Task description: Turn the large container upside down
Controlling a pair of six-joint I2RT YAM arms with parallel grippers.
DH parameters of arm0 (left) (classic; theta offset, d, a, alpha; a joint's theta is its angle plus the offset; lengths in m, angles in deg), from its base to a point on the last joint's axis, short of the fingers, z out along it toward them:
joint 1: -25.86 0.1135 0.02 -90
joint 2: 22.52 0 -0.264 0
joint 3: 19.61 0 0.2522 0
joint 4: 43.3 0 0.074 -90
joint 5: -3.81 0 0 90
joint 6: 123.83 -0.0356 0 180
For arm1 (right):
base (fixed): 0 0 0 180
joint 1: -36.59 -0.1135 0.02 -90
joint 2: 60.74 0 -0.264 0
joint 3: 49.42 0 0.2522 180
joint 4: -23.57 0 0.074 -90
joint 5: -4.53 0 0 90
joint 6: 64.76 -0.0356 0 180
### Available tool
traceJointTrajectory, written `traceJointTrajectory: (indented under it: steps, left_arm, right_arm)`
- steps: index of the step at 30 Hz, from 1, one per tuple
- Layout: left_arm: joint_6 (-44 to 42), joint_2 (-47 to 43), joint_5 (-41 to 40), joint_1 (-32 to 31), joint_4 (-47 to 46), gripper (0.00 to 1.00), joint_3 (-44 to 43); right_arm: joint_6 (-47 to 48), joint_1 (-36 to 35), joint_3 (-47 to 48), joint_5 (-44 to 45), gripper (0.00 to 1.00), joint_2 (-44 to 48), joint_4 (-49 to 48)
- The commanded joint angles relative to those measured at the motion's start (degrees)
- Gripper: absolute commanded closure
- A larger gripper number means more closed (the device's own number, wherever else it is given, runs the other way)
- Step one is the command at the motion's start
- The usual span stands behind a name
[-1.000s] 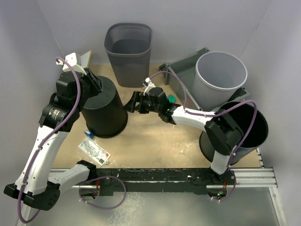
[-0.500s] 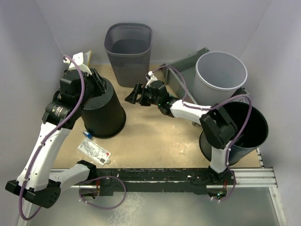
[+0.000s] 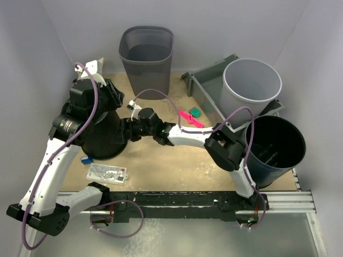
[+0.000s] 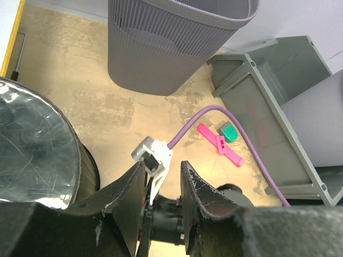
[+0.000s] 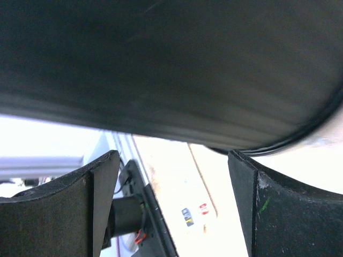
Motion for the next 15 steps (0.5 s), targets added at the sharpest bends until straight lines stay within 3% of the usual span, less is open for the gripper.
traceJointTrajectory:
  steps: [1,8,15]
  left_arm:
    - [-1.28,-0.92,0.91,-0.15,-1.47,0.7,-0.33]
    - [-0.84,-0.37,2.61,-0.15,-2.18,0.7,0.89]
    - [-0.79,-1.04,2.24,-0.14,-1.55,0.7,0.69]
  right_arm:
    - [1.69,3.27,-2.38,-0.8,0.15,4.3,-1.18]
    - [-5.02,11.92,-12.53,3.03,0.15,8.39,-7.48]
    - [-7.95,11.87,-3.62,7.77,0.18,2.33,-7.47]
